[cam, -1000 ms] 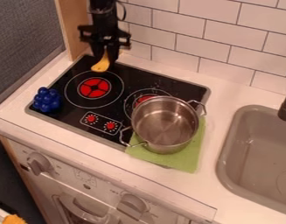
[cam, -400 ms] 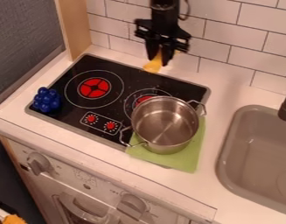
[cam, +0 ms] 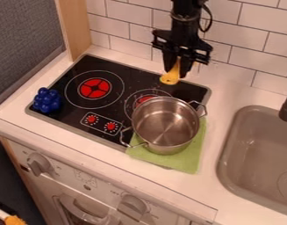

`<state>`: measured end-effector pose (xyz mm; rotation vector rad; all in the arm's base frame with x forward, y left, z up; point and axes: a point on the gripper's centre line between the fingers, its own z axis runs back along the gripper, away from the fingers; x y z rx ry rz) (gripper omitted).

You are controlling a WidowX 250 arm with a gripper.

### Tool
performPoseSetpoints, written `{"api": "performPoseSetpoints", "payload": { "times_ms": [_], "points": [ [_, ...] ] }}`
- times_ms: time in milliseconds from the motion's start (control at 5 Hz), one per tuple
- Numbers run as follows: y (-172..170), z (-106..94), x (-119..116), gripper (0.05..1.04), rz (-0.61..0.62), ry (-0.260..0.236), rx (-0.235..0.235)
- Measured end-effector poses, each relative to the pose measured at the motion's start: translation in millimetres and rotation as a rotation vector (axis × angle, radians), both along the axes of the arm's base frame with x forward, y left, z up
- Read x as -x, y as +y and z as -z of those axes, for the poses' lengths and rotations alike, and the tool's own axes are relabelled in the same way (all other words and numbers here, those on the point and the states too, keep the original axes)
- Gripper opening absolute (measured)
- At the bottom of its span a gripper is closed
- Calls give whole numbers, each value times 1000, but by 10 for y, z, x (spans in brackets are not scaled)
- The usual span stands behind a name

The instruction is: Moved the yellow brush to the lower right of the burner

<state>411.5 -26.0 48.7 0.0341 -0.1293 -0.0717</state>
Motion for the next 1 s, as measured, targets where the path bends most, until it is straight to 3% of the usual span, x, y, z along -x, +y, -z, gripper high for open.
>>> {"api": "performPoseSetpoints", "payload": {
  "times_ms": [400, 600, 1000],
  "points": [
    [-56, 67, 111, 977, -14, 49, -3],
    [-61, -63, 183, 1008, -2, 37, -7],
    [55, -69, 335, 1001, 16, 86, 32]
  ]
}}
